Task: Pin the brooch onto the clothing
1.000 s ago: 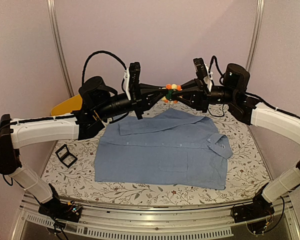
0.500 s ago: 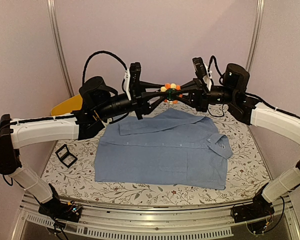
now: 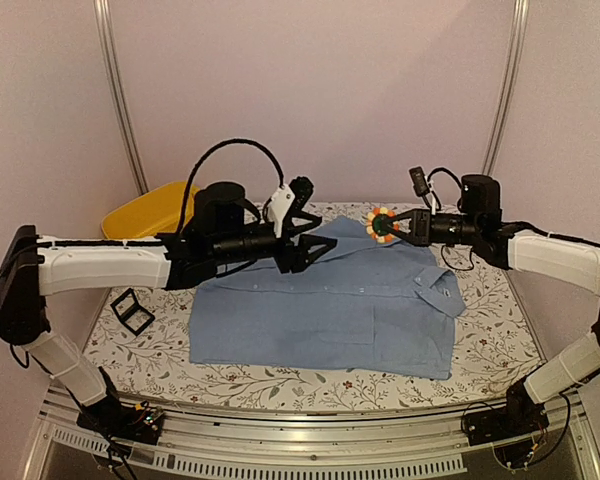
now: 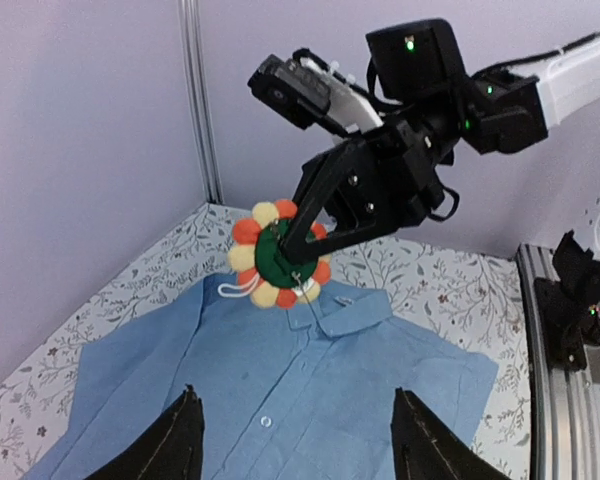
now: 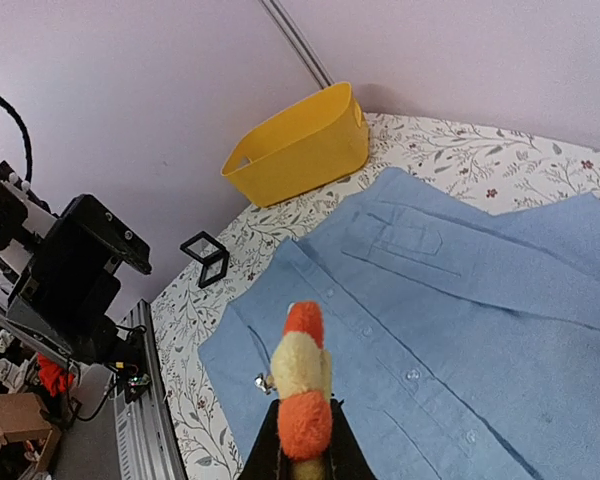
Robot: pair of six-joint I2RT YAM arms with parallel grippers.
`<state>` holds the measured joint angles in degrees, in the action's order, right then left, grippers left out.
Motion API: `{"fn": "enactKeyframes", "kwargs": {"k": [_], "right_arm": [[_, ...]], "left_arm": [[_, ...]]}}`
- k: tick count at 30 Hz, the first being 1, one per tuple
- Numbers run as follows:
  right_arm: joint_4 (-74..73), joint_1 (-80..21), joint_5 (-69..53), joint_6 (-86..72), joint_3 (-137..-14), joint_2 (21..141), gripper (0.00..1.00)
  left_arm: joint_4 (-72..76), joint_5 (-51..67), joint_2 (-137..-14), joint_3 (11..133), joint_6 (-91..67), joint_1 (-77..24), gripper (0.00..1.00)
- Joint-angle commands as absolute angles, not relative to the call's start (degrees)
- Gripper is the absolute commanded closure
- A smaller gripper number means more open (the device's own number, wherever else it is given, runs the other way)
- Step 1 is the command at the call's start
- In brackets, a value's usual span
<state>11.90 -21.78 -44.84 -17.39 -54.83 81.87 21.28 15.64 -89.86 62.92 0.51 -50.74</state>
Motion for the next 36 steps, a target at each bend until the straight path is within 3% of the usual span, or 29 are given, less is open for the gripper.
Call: {"fn": "enactKeyframes", "kwargs": {"k": [1,8,16,19,23,36], "right_arm": [[9.4,-18.3,-41.6,-22.1,-47.6,79.0,1.00],[12.7,-16.4,-40.0,-24.2,-38.0,79.0,1.00],[16.2,-13.4,-40.7,-29.0,-32.5,81.0,1.00],[16.1,-11.9,-41.9,-29.3,-32.5,82.0,1.00],[15.6,-8.2,-46.1,-29.5,-32.7,83.3,1.00],[8.8,-4.1,-47.5,-22.4,-35.4,86.8,1.00]], "left_arm": [[13.1,15.7,-96.4,58.9,11.2,-53.1,0.38],[5.8,18.3,-113.7,68.3,23.2,-56.0,0.41],[8.1,25.8,-123.0,77.3,25.4,-55.4,0.49],[5.7,26.2,-126.8,82.1,24.6,-55.5,0.47],[-9.0,23.2,-135.5,96.6,24.3,-58.1,0.44],[-10.8,17.7,-143.9,109.4,17.9,-61.0,0.40]]}}
